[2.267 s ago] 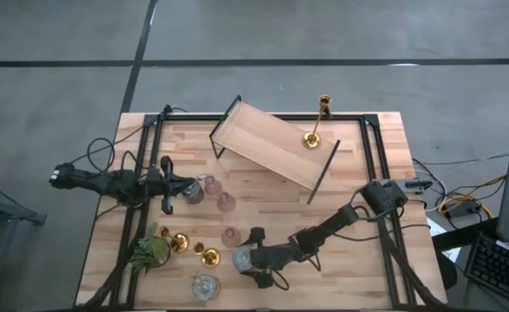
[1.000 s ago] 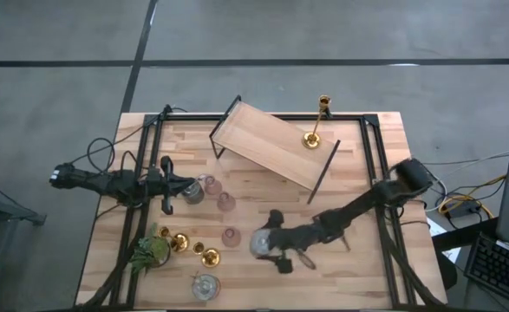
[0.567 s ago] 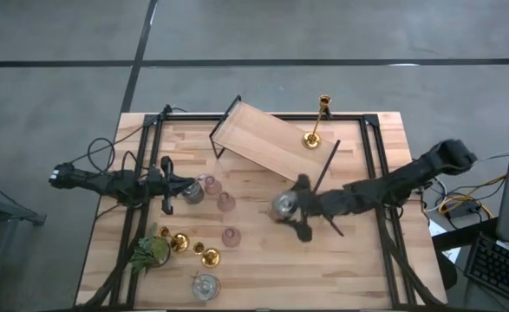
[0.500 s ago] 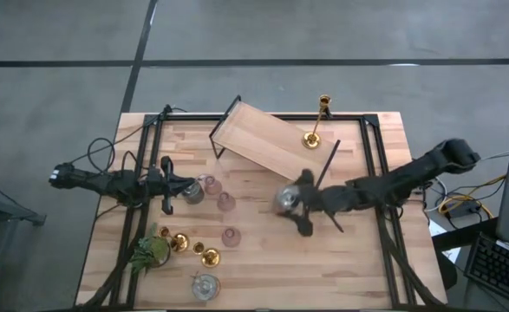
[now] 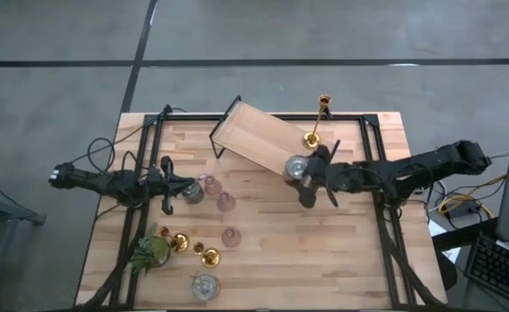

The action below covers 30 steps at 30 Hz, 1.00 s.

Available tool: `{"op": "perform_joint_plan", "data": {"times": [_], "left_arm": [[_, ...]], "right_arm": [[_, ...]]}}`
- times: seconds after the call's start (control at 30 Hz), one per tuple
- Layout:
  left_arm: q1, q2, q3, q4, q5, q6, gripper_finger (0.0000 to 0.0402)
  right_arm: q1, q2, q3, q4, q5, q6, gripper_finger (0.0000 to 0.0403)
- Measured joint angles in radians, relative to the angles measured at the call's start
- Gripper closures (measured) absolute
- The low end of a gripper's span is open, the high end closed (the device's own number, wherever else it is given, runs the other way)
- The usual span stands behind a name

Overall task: Pick & Place candle stick holders
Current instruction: Put the bottom right silver scented candle on the shelf

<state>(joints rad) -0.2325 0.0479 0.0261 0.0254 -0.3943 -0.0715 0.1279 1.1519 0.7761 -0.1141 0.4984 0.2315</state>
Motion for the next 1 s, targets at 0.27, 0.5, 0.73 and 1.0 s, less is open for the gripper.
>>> {"op": "perform_joint_plan", "data": {"times": [0.27, 0.5, 0.73, 1.0], "left_arm": [[0.0, 0.0, 0.0, 0.0, 0.0, 0.0, 0.039], [0.0, 0.0, 0.0, 0.0, 0.0, 0.0, 0.039], [0.0, 0.0, 0.0, 0.0, 0.0, 0.0, 0.039], [0.0, 0.0, 0.0, 0.0, 0.0, 0.0, 0.039]], "right_arm": [[-0.112, 0.005, -0.018, -0.025, 0.002, 0.007, 0.0051], [-0.157, 0.004, -0.045, -0.07, 0.003, 0.039, 0.0046], [-0.161, 0.0, -0.067, -0.067, 0.03, 0.061, 0.0046], [-0.161, -0.004, -0.067, -0.086, 0.053, 0.065, 0.0043]]}}
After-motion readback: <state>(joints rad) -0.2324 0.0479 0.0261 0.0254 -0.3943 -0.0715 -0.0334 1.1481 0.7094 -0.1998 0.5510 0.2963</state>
